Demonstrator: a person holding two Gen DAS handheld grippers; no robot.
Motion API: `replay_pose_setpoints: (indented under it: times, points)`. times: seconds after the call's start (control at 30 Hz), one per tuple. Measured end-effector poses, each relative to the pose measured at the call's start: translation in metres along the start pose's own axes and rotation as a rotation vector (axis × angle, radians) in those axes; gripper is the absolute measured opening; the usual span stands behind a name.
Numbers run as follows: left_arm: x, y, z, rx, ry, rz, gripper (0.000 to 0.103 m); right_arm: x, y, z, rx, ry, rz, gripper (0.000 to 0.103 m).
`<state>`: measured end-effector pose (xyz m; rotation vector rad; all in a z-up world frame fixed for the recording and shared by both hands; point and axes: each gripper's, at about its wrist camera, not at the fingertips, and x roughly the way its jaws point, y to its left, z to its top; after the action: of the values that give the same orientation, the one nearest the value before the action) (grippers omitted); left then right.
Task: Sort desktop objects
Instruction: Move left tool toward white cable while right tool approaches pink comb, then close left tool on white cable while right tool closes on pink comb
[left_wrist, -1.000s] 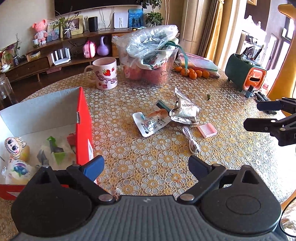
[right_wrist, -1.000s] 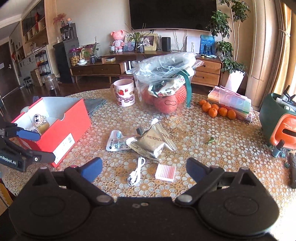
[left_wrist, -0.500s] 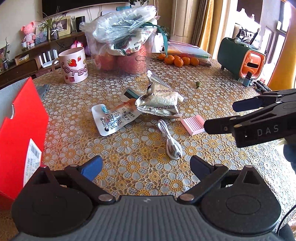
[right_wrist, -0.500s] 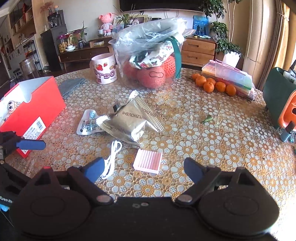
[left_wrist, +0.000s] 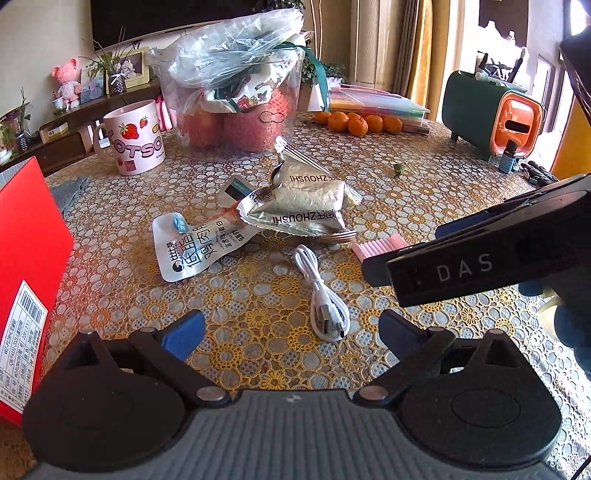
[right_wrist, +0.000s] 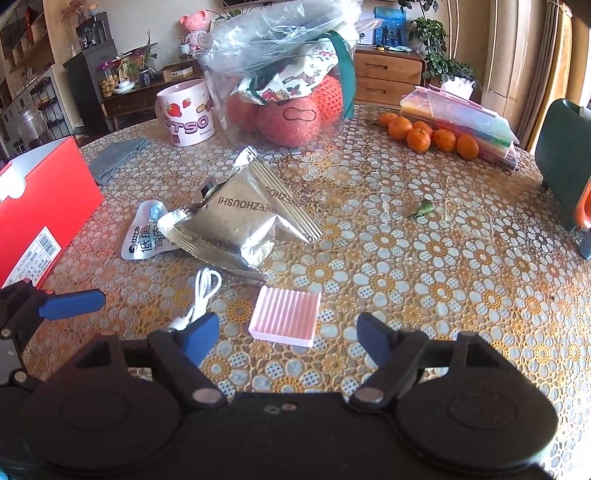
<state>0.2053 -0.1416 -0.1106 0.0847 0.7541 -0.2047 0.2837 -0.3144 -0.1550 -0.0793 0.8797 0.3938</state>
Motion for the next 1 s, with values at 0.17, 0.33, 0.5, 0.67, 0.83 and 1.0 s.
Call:
replay_pose_setpoints:
  times: [0.17,0.33,0.5,0.67,0.83,1.0]
  points:
    - [0.004,-0.009,-0.003,0.015,-0.016,0.01,0.095,0.007,0.001,-0.001,0.013,0.016,0.004,0.073]
    - [0.005,-0.014,-0.003,0.013,-0.012,-0.013,0.059,0.011,0.003,-0.001,0.007,0.033,0.01,0.066]
    - [0.007,-0.013,-0.002,0.007,-0.015,-0.015,0.052,0.013,0.003,0.0,-0.001,0.035,0.005,0.058]
    - [0.006,-0.013,-0.001,0.008,-0.011,-0.024,0.042,0.012,0.003,0.0,0.005,0.035,0.008,0.052]
    - [0.006,-0.014,0.001,0.02,-0.002,-0.027,0.032,0.011,0.004,0.0,0.011,0.035,-0.002,0.043]
    - [0.007,-0.009,0.002,0.014,0.007,-0.037,0.022,0.009,0.001,0.0,0.027,0.036,0.002,0.041]
